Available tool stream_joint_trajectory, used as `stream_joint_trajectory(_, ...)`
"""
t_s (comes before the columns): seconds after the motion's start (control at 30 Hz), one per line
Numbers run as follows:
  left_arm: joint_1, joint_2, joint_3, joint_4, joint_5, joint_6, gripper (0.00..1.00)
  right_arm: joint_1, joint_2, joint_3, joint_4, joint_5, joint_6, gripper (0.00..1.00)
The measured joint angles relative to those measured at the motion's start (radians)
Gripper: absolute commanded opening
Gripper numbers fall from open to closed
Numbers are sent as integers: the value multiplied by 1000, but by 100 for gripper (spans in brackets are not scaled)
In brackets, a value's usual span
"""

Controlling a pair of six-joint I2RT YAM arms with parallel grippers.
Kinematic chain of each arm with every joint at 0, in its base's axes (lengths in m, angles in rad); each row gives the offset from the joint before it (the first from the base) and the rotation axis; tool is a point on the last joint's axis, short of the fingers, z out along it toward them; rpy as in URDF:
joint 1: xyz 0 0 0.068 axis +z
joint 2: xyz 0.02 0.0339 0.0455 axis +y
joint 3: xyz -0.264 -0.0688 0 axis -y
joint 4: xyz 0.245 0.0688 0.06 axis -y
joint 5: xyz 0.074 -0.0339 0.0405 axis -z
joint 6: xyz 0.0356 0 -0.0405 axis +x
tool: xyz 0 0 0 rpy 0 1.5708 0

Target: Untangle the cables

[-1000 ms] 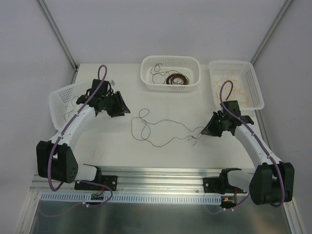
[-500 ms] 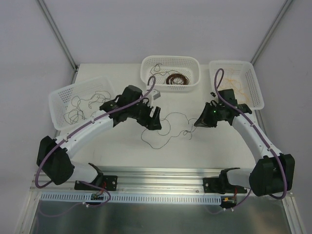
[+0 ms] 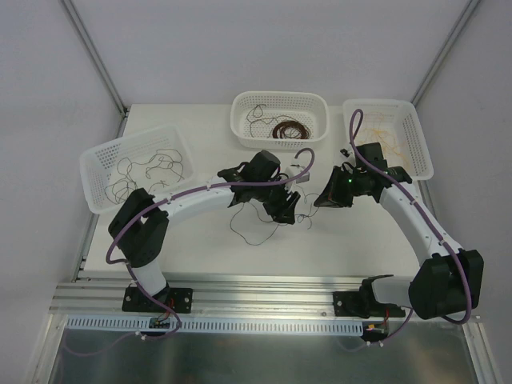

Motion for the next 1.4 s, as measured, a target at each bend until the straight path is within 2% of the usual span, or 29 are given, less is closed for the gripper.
stream_joint_trajectory(0.07,-1,22,17,4,15,7,41,0,0,2,0,-2,0,1)
stream_joint_trajectory(0.17,-2,37,30,14,47,13,25,0,1,2,-4,-2,0,1)
stream_joint_trajectory(0.2,-3,39,31,16,54,13,14,0,1,2,-5,-2,0,1)
stream_joint_trajectory(0.27,-6,40,31,18,63,14,1,0,3,5,-10,-2,0,1)
stream_joint_trajectory(0.3,-8,41,30,19,71,16,0,0,5,8,-11,-2,0,1)
stream_joint_trajectory(0.53,-6,27,-33,32,84,17,0,-10,11,28,-13,2,-3,1)
stream_joint_trajectory(0.7,35,-73,-139,30,105,-24,0,-106,13,29,-16,18,-16,1)
stream_joint_trajectory(0.8,122,-209,-222,22,113,-55,0,-187,13,27,-16,28,-23,1)
stream_joint_trajectory(1.0,365,-457,-341,21,98,-144,0,-310,13,-3,-16,31,-27,1)
stream_joint_trajectory(1.07,409,-494,-361,12,73,-168,0,-315,13,-8,-16,30,-27,1)
stream_joint_trajectory(1.23,426,-506,-373,-23,30,-212,0,-303,13,-11,-5,5,-27,1)
stream_joint_trajectory(1.4,426,-446,-370,-22,22,-275,0,-204,36,-11,18,-2,-30,1)
